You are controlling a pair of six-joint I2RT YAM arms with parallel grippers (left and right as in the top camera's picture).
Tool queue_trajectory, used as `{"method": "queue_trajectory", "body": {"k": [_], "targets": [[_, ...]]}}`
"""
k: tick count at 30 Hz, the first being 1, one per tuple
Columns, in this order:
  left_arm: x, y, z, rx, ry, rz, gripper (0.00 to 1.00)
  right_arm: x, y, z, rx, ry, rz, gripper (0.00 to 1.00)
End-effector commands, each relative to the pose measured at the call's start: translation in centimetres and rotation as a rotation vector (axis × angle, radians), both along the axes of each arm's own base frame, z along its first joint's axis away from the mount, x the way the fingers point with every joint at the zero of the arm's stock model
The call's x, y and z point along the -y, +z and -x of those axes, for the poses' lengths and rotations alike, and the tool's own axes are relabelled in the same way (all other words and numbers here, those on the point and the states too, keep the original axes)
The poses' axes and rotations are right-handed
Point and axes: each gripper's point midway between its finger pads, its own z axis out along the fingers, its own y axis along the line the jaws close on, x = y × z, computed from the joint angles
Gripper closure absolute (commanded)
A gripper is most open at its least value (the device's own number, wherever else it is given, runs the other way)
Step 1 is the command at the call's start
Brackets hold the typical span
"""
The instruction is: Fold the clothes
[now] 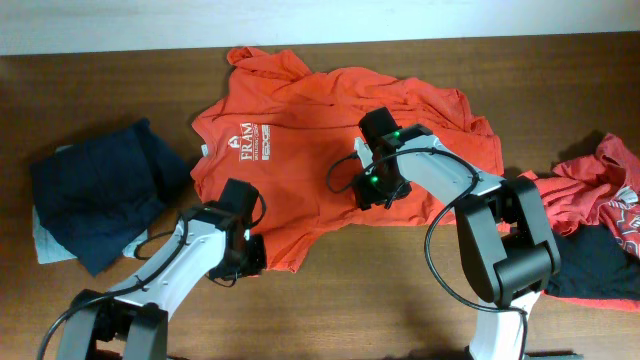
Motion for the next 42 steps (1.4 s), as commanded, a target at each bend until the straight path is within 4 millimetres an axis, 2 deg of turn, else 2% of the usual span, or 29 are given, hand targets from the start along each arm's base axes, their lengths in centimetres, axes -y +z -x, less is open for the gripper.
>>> {"method": "queue_trajectory", "body": {"k": [1,5,9,14,15,19,22,23,25,29,33,36,39,42], "targets": [[-0.3,-0.4,0.5,-0.013,0.024,-0.017,0.81,0.9,-2.5,1.4,-0.073,-0.004,0.05,0.43],[-0.3,-0.4,0.9,-0.031,0.028,-0.018,0.99,0.9,-2.5,1.4,-0.073,-0.005,0.053,0.44],[-0.9,0.2,2.6,-0.106,0.042,-0.032,0.99,1.0,-2.5,1.5,-0.075,-0.005,0.054,0.44],[-2.3,2.6,4.1,-0.175,0.082,-0.058,0.99,1.0,-2.5,1.4,-0.074,-0.005,0.058,0.44],[-3.1,3.6,4.4,-0.187,0.108,-0.074,0.99,1.0,-2.5,1.4,-0.074,-0.005,0.058,0.43],[-5.6,4.4,4.7,-0.194,0.167,-0.136,0.99,1.0,-2.5,1.4,-0.074,-0.005,0.058,0.44],[-6.4,4.4,4.7,-0.199,0.198,-0.145,0.87,1.1,-2.5,1.4,-0.073,-0.005,0.061,0.44],[-6.5,4.4,4.7,-0.199,0.204,-0.145,0.75,1.1,-2.5,1.4,-0.073,-0.005,0.061,0.44],[-6.6,4.5,4.7,-0.2,0.211,-0.144,0.65,1.1,-2.5,1.4,-0.073,-0.005,0.061,0.43],[-6.6,4.5,4.6,-0.197,0.211,-0.143,0.62,1.1,-2.5,1.4,-0.073,-0.005,0.061,0.44],[-6.3,4.3,3.8,-0.162,0.212,-0.127,0.62,1.1,-2.5,1.4,-0.073,-0.005,0.061,0.43],[-5.6,4.0,2.1,-0.096,0.171,-0.082,0.64,1.1,-2.5,1.4,-0.073,-0.005,0.061,0.4],[-4.9,3.9,0.0,-0.017,0.152,-0.034,0.75,1.1,-2.5,1.5,-0.077,-0.005,0.063,0.37],[-4.5,4.0,-2.8,0.096,0.141,-0.012,0.95,1.2,-2.5,1.8,-0.088,-0.005,0.066,0.36]]}}
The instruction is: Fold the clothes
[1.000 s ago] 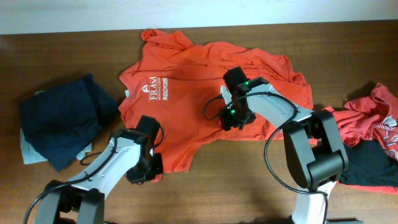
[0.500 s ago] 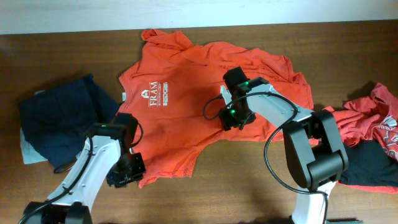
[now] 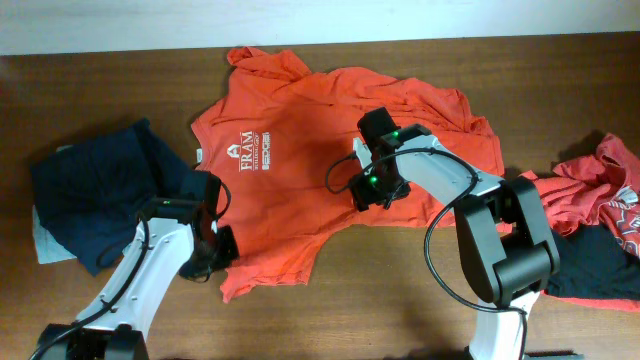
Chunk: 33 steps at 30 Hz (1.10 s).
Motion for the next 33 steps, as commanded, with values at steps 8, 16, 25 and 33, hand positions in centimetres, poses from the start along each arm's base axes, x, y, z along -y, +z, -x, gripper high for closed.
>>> {"method": "queue_trajectory", "body": {"k": [8,16,25,33], "targets": [[1.2,2.1,-8.8,0.371,-0.084,0.038,1.0,1.2,-0.8,1.6,-0.07,-0.009,0.05,0.46],[0.0,-1.2,-10.8,0.358,-0.069,-0.041,1.0,0.1,10.4,-0.8,0.216,-0.011,-0.067,0.34],[-2.1,-3.8,-12.1,0.347,-0.02,-0.103,1.0,2.3,17.1,-0.3,0.4,-0.04,-0.024,0.28],[-8.5,-2.7,-13.4,0.389,0.067,-0.213,1.0,3.6,18.1,-0.4,0.445,-0.07,0.029,0.27]]}}
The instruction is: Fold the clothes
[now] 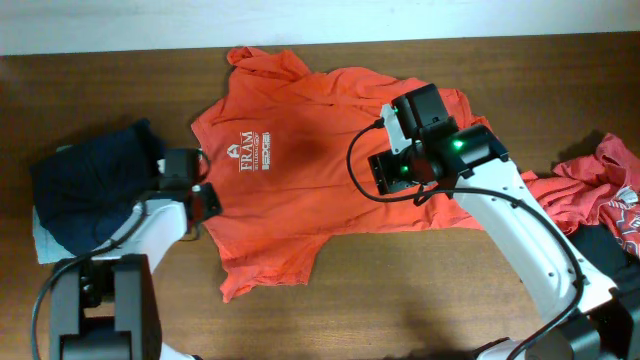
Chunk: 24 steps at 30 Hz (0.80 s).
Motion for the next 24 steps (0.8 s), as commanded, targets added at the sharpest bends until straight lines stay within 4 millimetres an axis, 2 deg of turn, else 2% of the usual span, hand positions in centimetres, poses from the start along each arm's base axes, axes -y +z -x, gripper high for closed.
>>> {"method": "queue_trajectory", "body": {"k": [1,5,8,11,13,15,18,21,24], "targets": [[-2.4,1.0,-1.1,0.013,-0.025,-0.044,0.98,1.4,1.6,-0.8,0.065,-0.072,0.038,0.27],[-0.7,3.2,-2.9,0.036,-0.099,0.036,0.89,3.5,1.7,-1.6,0.061,-0.219,-0.001,0.16],[0.9,5.7,-4.6,0.075,-0.144,0.09,0.81,6.0,1.9,-2.7,0.053,-0.311,-0.073,0.15],[4.0,8.2,-6.3,0.128,-0.274,0.148,0.8,9.2,1.8,-3.6,0.045,-0.392,-0.142,0.15],[6.2,9.0,-6.7,0.148,-0.37,0.157,0.8,11.2,1.4,-4.1,0.033,-0.443,-0.165,0.15],[7.9,8.7,-6.4,0.13,-0.463,0.122,0.8,12.7,0.5,-4.3,0.006,-0.473,-0.194,0.16],[9.6,6.9,-5.2,0.053,-0.568,0.06,0.81,13.4,-1.4,-4.5,-0.054,-0.483,-0.22,0.29],[10.9,4.4,-4.4,-0.022,-0.631,0.041,0.82,13.3,-4.1,-4.7,-0.123,-0.473,-0.207,0.53],[11.5,2.2,-4.8,-0.047,-0.644,0.045,0.87,13.0,-6.8,-5.1,-0.183,-0.472,-0.197,0.62]]}}
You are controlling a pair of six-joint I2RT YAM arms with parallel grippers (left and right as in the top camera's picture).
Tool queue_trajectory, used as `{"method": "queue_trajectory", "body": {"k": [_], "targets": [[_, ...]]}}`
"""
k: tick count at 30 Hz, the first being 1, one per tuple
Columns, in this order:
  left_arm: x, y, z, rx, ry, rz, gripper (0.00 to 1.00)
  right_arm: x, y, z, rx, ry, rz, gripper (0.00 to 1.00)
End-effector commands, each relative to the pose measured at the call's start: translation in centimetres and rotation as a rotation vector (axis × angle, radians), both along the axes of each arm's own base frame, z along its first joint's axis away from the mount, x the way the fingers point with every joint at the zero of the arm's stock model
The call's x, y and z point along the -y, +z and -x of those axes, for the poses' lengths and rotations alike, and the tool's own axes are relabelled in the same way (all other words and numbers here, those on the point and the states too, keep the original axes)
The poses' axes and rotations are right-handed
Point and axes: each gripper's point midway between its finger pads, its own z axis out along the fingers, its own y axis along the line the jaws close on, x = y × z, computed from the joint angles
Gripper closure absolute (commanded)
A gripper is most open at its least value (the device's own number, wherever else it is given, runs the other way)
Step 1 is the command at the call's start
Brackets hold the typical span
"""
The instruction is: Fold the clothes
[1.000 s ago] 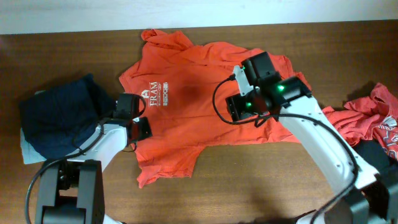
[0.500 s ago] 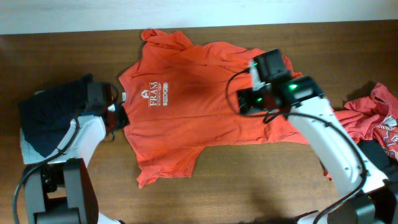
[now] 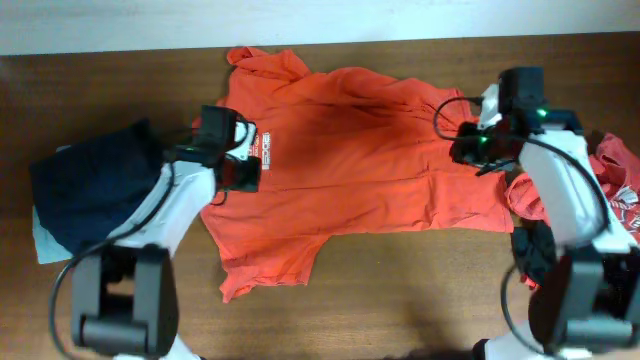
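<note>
An orange T-shirt lies spread face up across the middle of the wooden table, collar to the far left and bottom hem corner toward the near edge. My left gripper is over the shirt's left chest and covers part of the white print. My right gripper is at the shirt's right side, by the rumpled sleeve. From above, the fingers of both are too dark to make out their state.
A folded navy garment on a pale cloth lies at the left. A heap of red and dark clothes sits at the right edge, close to my right arm.
My left gripper has moved from the shirt's left edge up onto the chest print. My right gripper has gone from above the shirt's middle to its right sleeve. The right side lies a little flatter.
My left gripper was at the shirt's bottom hem and my right gripper low on the shirt's middle. Then the hem lay further left and flatter. Then my left gripper stood by the left edge, my right raised. Now both are at opposite sides of the chest.
</note>
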Motion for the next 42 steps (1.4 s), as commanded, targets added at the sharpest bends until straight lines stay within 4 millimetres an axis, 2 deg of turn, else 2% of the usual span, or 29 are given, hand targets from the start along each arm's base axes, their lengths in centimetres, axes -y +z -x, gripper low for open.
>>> {"method": "queue_trajectory", "body": {"k": [1,6,9,13,18,23,27,31,34,36,38,40,42], "targets": [[0.0,-3.6,-0.4,-0.041,-0.051,-0.038,0.9,-0.9,-2.5,-0.8,-0.043,0.029,-0.036,0.66],[0.0,-6.4,0.5,-0.119,-0.053,-0.04,0.99,-0.9,-6.7,-1.2,-0.119,0.029,-0.048,0.81],[-0.1,-6.9,1.5,-0.163,-0.053,-0.046,1.0,-0.9,-8.7,-0.8,-0.17,0.028,-0.052,0.87],[-0.5,-7.3,3.2,-0.245,0.013,-0.041,1.0,-0.9,-10.2,-0.2,-0.217,0.025,-0.052,0.91],[-1.1,-7.5,6.9,-0.409,0.122,-0.04,1.0,-0.7,-10.7,2.1,-0.319,0.002,-0.04,0.95],[-3.0,-7.3,10.1,-0.563,0.289,-0.042,1.0,1.8,-10.5,7.3,-0.554,-0.202,0.096,0.96],[-5.0,-7.0,11.4,-0.632,0.355,-0.038,1.0,2.1,-9.9,9.6,-0.649,-0.2,0.127,0.96],[-6.4,-6.8,11.7,-0.652,0.391,-0.026,1.0,2.1,-9.5,10.6,-0.69,-0.194,0.134,0.96],[-6.1,-6.5,11.1,-0.64,0.346,0.009,1.0,2.1,-9.0,10.7,-0.683,-0.193,0.134,0.96],[-5.7,-6.0,10.4,-0.618,0.314,0.024,1.0,2.0,-8.3,9.9,-0.627,-0.156,0.125,0.96],[-5.4,-5.3,9.2,-0.58,0.287,0.025,1.0,1.5,-7.0,8.1,-0.511,-0.084,0.093,0.96],[-5.0,-4.3,8.0,-0.536,0.267,0.029,1.0,0.2,-5.5,5.8,-0.364,0.023,0.026,0.96],[-4.6,-3.4,6.4,-0.482,0.241,0.032,0.99,-1.0,-4.1,3.6,-0.24,0.051,-0.035,0.96]]}}
